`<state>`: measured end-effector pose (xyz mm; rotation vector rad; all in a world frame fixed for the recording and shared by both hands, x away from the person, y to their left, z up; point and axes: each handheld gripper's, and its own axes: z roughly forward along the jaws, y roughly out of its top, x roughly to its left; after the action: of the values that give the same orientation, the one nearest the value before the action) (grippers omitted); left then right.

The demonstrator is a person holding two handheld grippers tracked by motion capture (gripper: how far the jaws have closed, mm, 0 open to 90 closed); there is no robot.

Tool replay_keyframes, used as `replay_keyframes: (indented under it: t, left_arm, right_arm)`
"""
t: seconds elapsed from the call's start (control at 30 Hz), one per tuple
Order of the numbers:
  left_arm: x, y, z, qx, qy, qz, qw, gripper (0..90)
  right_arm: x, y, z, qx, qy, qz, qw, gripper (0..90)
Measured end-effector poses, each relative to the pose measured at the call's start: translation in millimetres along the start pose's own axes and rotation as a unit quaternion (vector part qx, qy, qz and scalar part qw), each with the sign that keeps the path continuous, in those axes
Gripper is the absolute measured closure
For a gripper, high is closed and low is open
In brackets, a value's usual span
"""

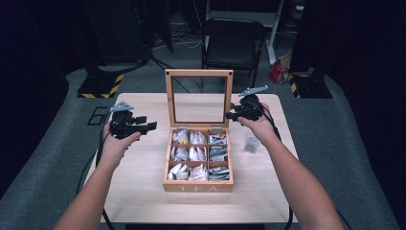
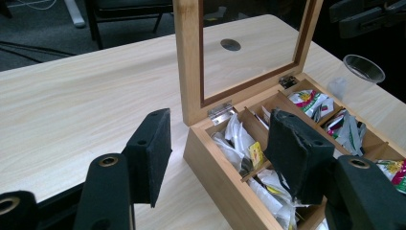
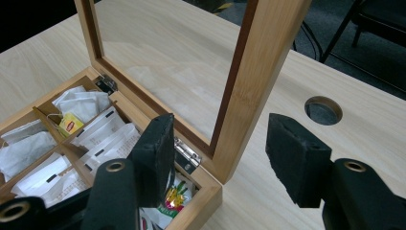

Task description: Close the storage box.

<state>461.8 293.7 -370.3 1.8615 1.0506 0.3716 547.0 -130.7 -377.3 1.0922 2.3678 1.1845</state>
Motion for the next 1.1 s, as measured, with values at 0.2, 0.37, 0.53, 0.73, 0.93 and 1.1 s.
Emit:
replay_keyframes:
  t: [0.2,0.37,0.53,0.73,0.93,1.1]
  left_arm:
    - [-1.1,-0.4,1.1,0.001,-0.003,-0.001,1.0000,41.4]
    - [-1.6,-1.0,1.3,0.001,-0.004,0.000,1.0000,41.6]
    - [-0.9,-2.2,0.7,0.003,-0.004,0.001,1.0000,41.6]
    - [0.6,-4.7,-0.6,0.002,-0.004,-0.003,1.0000,41.6]
    - [3.8,-8.2,-3.4,0.003,-0.001,-0.007,1.0000,41.7]
    - [4.5,-9.6,-4.5,0.000,0.002,-0.011,0.9999,41.7]
  right_arm:
    - [-6.1,1.8,7.5,-0.014,-0.004,0.011,0.9998,43.0]
    - [-9.1,2.0,12.7,-0.012,-0.006,0.017,0.9998,43.2]
    - [-11.0,3.2,17.3,-0.009,-0.005,0.016,0.9998,43.2]
    - [-6.0,6.6,23.5,-0.006,0.000,-0.001,1.0000,41.8]
    - [-4.3,9.6,26.2,-0.008,-0.002,-0.002,1.0000,40.3]
    - [-4.4,11.4,26.0,-0.009,0.000,0.003,1.0000,40.3]
